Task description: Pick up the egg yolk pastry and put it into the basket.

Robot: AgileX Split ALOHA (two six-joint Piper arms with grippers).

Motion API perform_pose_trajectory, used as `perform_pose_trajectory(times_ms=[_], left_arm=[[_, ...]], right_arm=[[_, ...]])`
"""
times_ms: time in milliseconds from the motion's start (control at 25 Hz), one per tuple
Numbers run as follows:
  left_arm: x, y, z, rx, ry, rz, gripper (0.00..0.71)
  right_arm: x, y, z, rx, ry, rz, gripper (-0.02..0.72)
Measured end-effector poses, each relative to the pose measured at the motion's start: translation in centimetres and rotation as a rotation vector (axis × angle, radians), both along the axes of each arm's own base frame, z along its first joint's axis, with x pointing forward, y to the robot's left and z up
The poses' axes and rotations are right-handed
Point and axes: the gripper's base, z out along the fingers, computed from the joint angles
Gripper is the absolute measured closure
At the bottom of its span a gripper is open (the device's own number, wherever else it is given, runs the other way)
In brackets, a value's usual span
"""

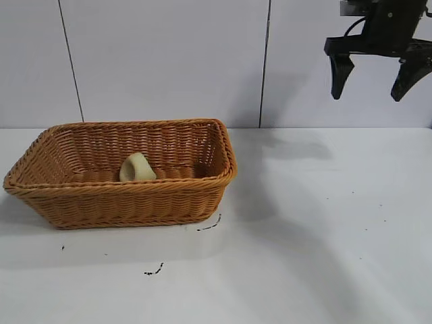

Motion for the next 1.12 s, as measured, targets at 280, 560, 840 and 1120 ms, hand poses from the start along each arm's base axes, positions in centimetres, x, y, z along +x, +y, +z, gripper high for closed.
perform_pose_trajectory(times_ms=[280,560,840,1120], left_arm=[[0.0,0.0,0.0,0.0,0.0,0.0,0.017],[0.0,0.0,0.0,0.0,0.0,0.0,0.017],[0.0,0.0,0.0,0.0,0.0,0.0,0.017],[0.0,0.0,0.0,0.0,0.0,0.0,0.017]], right_arm=[[-3.6,-0.1,3.2,0.008,-0.004,-0.006,0.008],[-12.3,-0.3,6.3,0.012,0.038,-0.008,0.008],[-24.0,-0.5,9.0,0.014,-0.02,-0.008,0.008],[-34.8,-0.7,7.9,0.017,-0.148,-0.007,0.008]])
